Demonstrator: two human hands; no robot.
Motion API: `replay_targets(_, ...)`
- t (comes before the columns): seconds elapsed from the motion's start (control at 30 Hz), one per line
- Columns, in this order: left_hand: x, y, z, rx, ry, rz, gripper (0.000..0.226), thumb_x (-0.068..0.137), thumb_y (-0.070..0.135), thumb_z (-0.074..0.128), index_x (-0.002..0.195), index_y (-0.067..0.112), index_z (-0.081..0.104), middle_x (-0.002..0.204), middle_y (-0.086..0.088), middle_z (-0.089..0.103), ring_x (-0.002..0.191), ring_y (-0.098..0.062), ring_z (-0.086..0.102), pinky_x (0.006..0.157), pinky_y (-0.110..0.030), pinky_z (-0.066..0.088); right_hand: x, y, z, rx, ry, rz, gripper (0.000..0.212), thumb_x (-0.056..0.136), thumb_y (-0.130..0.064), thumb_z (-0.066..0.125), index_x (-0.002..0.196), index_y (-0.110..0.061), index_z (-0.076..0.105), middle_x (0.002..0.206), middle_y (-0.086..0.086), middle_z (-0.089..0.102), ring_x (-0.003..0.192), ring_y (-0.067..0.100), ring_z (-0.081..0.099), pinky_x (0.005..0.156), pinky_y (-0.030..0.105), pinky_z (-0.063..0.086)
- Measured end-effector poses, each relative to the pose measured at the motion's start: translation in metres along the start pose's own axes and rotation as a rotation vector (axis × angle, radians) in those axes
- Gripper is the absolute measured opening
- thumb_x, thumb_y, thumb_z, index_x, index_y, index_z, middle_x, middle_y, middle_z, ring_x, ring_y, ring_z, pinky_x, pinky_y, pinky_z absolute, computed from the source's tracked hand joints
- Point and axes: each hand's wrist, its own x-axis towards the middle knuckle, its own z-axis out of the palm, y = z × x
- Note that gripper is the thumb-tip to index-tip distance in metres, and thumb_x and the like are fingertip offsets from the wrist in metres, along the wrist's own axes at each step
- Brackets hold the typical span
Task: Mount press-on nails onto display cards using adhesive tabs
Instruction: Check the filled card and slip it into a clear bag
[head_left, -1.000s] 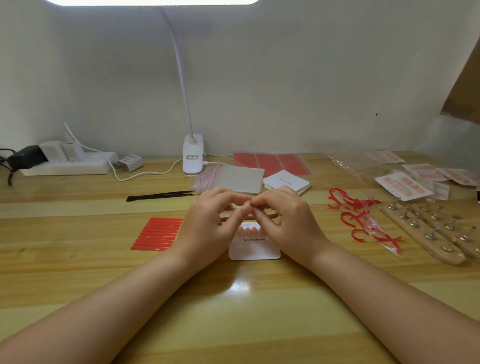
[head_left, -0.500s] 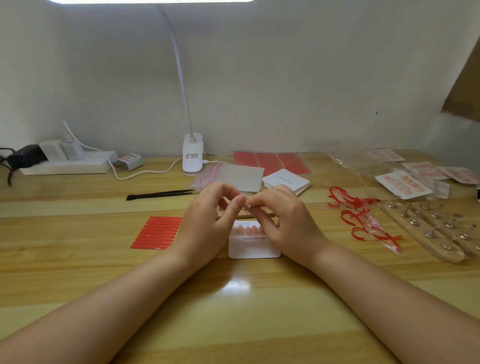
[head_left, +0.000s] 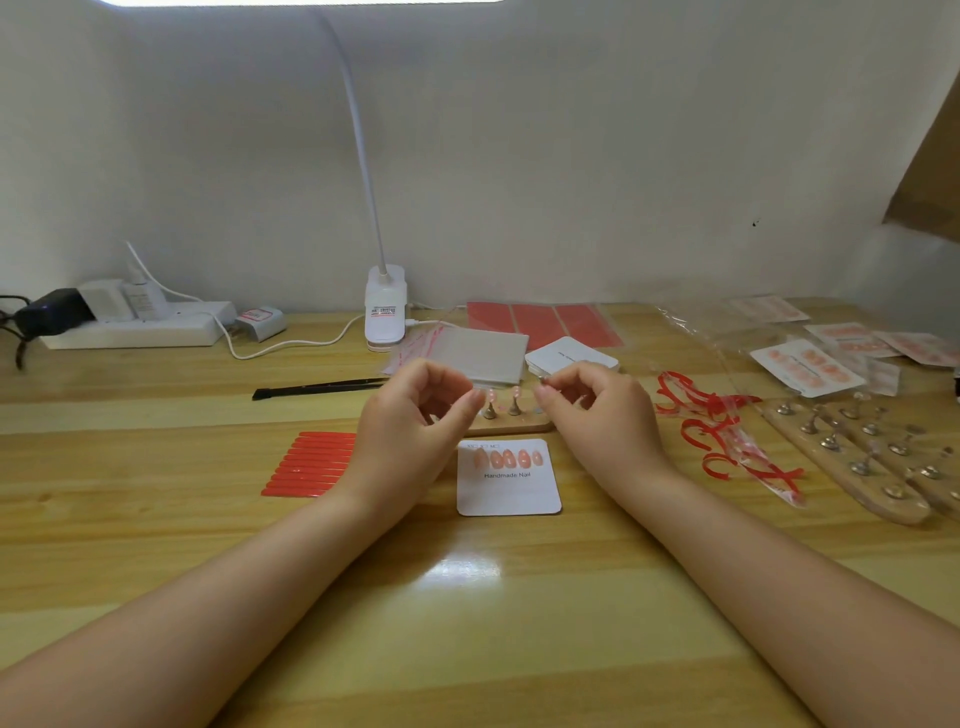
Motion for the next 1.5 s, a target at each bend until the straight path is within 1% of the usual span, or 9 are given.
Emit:
replay_targets(0.1, 0.001, -0.001, 0.001, 0.021, 0.004, -0.007, 0.012, 0.084, 0.019, 0.073, 0.087, 0.023, 0.062, 0.082, 0.002, 0.069, 0.076, -0.016, 0.066, 0.073, -0.044, 0.055, 0.001, 0.003, 0.000, -0.025, -0.058, 0.068, 0.012, 0.085, -0.031, 0.071, 0.079, -0.022, 0.073, 0.068, -0.009, 0.061, 0.078, 0.019, 0.054, 0.067, 0.030, 0.040)
replay_targets(0.37, 0.002, -0.006, 0.001, 0.044, -0.014, 0.021, 0.013, 0.085, 0.019, 0.072, 0.086, 0.030, 0.066, 0.076, 0.013, 0.069, 0.072, -0.004, 0.065, 0.069, -0.020, 0.054, 0.002, 0.003, 0.000, -0.108, -0.113, 0.106, 0.009, 0.085, -0.029, 0.072, 0.088, -0.022, 0.078, 0.068, -0.023, 0.058, 0.078, 0.005, 0.056, 0.074, 0.026, 0.042)
replay_targets(0.57, 0.002, -0.010, 0.002, 0.036, -0.029, -0.005, 0.004, 0.088, 0.018, 0.067, 0.090, 0.022, 0.065, 0.079, 0.005, 0.070, 0.075, -0.007, 0.067, 0.074, -0.027, 0.056, 0.002, 0.002, 0.001, -0.169, -0.114, 0.088, 0.013, 0.086, -0.028, 0.069, 0.093, -0.021, 0.077, 0.073, -0.015, 0.061, 0.088, 0.016, 0.061, 0.080, 0.033, 0.049)
replay_targets(0.77, 0.004, -0.009, 0.002, 0.115, -0.031, -0.014, 0.011, 0.090, 0.017, 0.067, 0.086, 0.027, 0.062, 0.080, 0.009, 0.068, 0.075, 0.000, 0.064, 0.066, -0.015, 0.051, 0.001, 0.001, 0.001, -0.220, -0.103, 0.076, 0.016, 0.089, -0.030, 0.066, 0.096, -0.020, 0.075, 0.080, -0.010, 0.066, 0.089, 0.016, 0.061, 0.078, 0.032, 0.049)
replay_targets(0.9, 0.003, -0.009, 0.001, 0.127, -0.008, 0.000, 0.008, 0.085, 0.014, 0.072, 0.086, 0.020, 0.066, 0.088, 0.008, 0.069, 0.077, -0.002, 0.066, 0.069, -0.016, 0.052, 0.000, -0.002, 0.000, -0.194, -0.082, 0.122, 0.024, 0.085, -0.027, 0.064, 0.107, -0.018, 0.065, 0.082, -0.012, 0.055, 0.092, 0.017, 0.056, 0.074, 0.030, 0.045)
replay_targets(1.03, 0.002, -0.007, 0.001, 0.140, -0.016, 0.068, 0.012, 0.083, 0.010, 0.073, 0.086, 0.020, 0.067, 0.094, 0.006, 0.068, 0.083, -0.007, 0.065, 0.076, -0.019, 0.053, -0.003, -0.013, -0.009, -0.235, -0.031, 0.037, 0.017, 0.081, -0.023, 0.064, 0.089, -0.018, 0.050, 0.084, -0.008, 0.050, 0.084, 0.016, 0.049, 0.067, 0.030, 0.041)
replay_targets(1.2, 0.002, -0.007, -0.001, 0.141, 0.012, 0.150, 0.017, 0.083, 0.008, 0.073, 0.094, 0.020, 0.068, 0.091, 0.008, 0.067, 0.084, -0.006, 0.063, 0.079, -0.023, 0.053, 0.002, -0.032, -0.021, -0.155, -0.363, -0.031, 0.010, 0.079, -0.027, 0.064, 0.073, -0.020, 0.062, 0.064, -0.010, 0.059, 0.060, 0.006, 0.052, 0.057, 0.026, 0.044)
replay_targets(1.33, 0.000, -0.005, 0.000, 0.160, -0.020, 0.339, 0.023, 0.079, 0.002, 0.076, 0.098, 0.010, 0.067, 0.091, 0.006, 0.066, 0.084, -0.004, 0.062, 0.078, -0.020, 0.052, 0.003, -0.036, -0.022, 0.230, -0.431, 0.155, 0.019, 0.085, -0.037, 0.070, 0.071, -0.024, 0.074, 0.059, -0.011, 0.064, 0.052, -0.004, 0.054, 0.050, 0.013, 0.041)
replay_targets(1.5, 0.000, -0.007, 0.000, 0.219, -0.075, 0.472, 0.029, 0.075, 0.001, 0.079, 0.101, 0.005, 0.067, 0.093, 0.001, 0.068, 0.086, -0.009, 0.063, 0.078, -0.027, 0.053, -0.002, -0.037, -0.019, 0.390, -0.578, 0.274, 0.011, 0.080, -0.037, 0.075, 0.076, -0.027, 0.078, 0.059, -0.009, 0.063, 0.048, 0.004, 0.048, 0.044, 0.015, 0.038)
